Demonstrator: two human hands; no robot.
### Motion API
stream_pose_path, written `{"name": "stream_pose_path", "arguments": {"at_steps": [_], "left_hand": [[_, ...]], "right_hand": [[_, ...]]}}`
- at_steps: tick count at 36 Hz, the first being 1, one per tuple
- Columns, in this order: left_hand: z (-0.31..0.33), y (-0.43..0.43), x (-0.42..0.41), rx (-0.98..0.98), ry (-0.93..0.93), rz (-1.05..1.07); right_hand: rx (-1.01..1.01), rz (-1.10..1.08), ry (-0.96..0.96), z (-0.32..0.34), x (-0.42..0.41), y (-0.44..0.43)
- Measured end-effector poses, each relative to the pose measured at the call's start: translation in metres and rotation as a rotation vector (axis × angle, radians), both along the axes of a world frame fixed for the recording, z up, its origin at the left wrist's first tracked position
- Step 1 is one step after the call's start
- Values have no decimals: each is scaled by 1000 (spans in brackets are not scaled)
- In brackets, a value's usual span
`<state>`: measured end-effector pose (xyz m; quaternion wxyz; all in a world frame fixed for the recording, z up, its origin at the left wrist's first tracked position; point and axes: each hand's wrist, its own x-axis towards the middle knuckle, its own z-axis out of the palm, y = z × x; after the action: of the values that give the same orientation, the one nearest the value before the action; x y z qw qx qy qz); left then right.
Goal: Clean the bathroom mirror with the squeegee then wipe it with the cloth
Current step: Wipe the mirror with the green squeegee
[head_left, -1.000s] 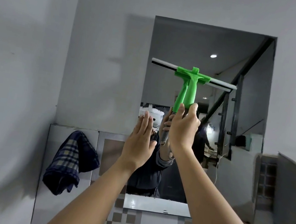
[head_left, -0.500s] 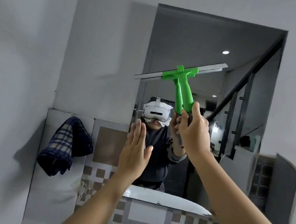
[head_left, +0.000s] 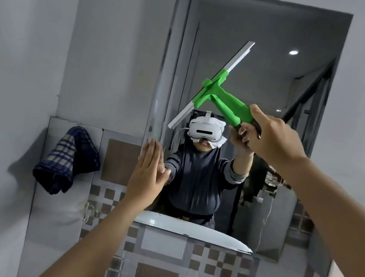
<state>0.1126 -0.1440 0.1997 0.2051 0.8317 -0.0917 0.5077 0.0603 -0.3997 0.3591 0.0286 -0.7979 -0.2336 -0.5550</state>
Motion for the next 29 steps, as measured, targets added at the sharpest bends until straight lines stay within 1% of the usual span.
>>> {"name": "stream_pose_path", "arguments": {"at_steps": [4, 9, 11, 13, 18, 20, 29], "left_hand": [[-1, 1, 3, -8, 2, 1], [-1, -3, 6, -40, 5, -13], [6, -24, 1, -4, 19, -67], [6, -23, 2, -14, 23, -54], [4, -15, 10, -19, 44, -6], [4, -13, 10, 34, 60, -21], [-4, -5, 11, 33, 43, 14]], "right_hand": [[-54, -35, -21, 4, -2, -20], [-77, -29, -27, 4, -8, -49], [-29, -75, -42, -1, -22, -84], [-23, -82, -38, -5, -20, -94], [14, -112, -29, -18, -17, -109], [59, -166, -9, -31, -24, -116], [136, -151, 39, -55, -26, -117]]}}
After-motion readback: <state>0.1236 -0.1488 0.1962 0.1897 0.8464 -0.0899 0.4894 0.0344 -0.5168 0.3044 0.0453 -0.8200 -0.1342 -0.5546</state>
